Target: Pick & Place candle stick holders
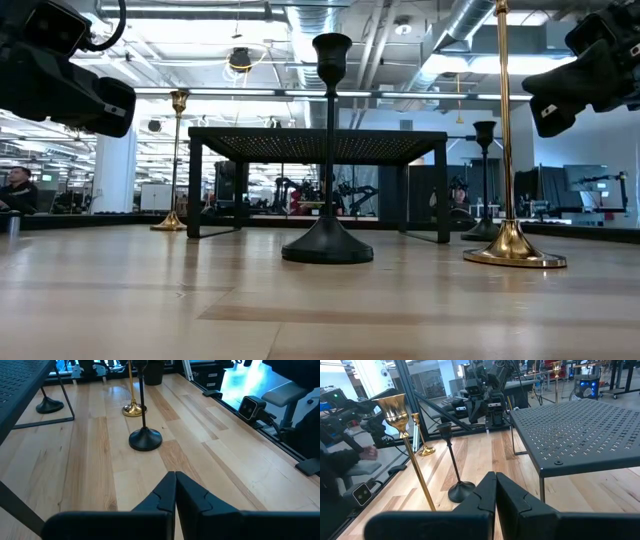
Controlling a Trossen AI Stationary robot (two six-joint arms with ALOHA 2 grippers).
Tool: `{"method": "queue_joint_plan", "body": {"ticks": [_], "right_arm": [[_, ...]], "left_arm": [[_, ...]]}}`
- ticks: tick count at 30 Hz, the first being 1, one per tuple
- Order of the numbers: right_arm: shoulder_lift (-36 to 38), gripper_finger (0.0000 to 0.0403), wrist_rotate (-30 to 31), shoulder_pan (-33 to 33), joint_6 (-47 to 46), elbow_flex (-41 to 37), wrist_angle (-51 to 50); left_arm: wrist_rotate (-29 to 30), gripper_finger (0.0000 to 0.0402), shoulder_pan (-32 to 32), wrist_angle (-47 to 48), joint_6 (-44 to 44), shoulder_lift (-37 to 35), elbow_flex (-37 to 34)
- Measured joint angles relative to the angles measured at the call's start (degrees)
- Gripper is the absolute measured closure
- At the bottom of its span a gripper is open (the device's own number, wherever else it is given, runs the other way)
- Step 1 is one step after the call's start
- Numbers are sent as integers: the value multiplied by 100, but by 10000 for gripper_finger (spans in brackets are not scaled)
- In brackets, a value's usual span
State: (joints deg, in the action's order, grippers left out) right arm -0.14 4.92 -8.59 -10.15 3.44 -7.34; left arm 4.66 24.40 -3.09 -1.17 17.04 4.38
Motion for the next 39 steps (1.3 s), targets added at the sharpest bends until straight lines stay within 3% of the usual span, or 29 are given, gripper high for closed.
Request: {"method": "queue_joint_plan", "body": {"ticks": [39], "right_arm": [[-1, 403, 1, -2, 3, 0, 7]], "left_arm": [[25, 394, 0, -259, -168, 0, 0]]}}
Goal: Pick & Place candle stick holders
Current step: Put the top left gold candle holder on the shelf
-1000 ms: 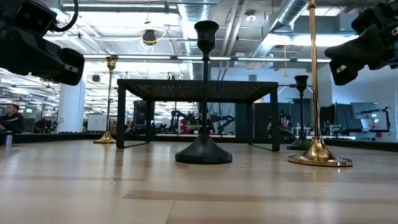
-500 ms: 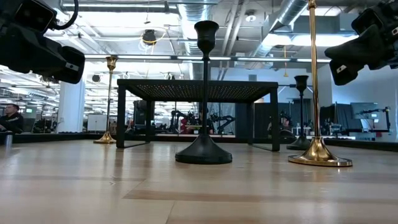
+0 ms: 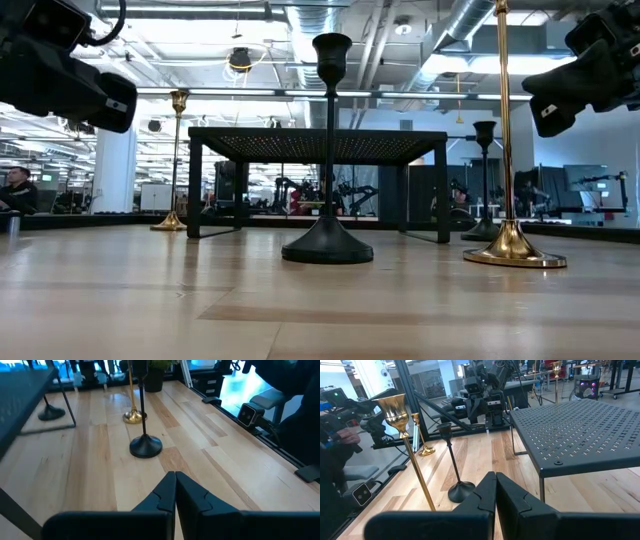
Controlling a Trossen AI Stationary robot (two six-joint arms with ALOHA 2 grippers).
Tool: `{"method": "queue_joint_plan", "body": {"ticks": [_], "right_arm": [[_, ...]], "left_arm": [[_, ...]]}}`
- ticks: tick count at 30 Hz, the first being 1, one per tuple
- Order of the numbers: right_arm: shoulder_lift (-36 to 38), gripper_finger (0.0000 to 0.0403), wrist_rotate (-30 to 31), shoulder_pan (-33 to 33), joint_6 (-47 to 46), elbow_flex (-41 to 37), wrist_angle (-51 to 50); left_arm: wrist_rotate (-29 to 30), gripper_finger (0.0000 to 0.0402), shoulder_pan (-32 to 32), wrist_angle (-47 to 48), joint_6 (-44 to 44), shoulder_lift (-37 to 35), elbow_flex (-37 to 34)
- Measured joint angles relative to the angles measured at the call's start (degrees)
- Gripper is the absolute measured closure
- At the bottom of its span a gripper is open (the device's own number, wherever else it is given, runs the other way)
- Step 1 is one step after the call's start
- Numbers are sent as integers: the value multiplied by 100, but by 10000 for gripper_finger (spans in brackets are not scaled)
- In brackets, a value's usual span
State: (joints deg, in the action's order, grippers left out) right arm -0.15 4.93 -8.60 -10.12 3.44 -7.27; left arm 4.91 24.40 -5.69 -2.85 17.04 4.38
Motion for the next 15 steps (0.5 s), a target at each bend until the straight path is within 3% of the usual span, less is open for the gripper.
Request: {"method": "queue_joint_plan", "body": {"ticks": [3, 6, 15], "right_arm": [[0, 403, 0, 0, 7, 0, 0], [0, 403, 1, 2, 15, 0, 0], [0, 403, 221, 2, 300, -4, 48]], "left_arm": [[43, 394, -1, -398, -376, 2, 0], [522, 394, 0, -974, -669, -2, 0], [3310, 394, -2, -1282, -682, -4, 146]]}}
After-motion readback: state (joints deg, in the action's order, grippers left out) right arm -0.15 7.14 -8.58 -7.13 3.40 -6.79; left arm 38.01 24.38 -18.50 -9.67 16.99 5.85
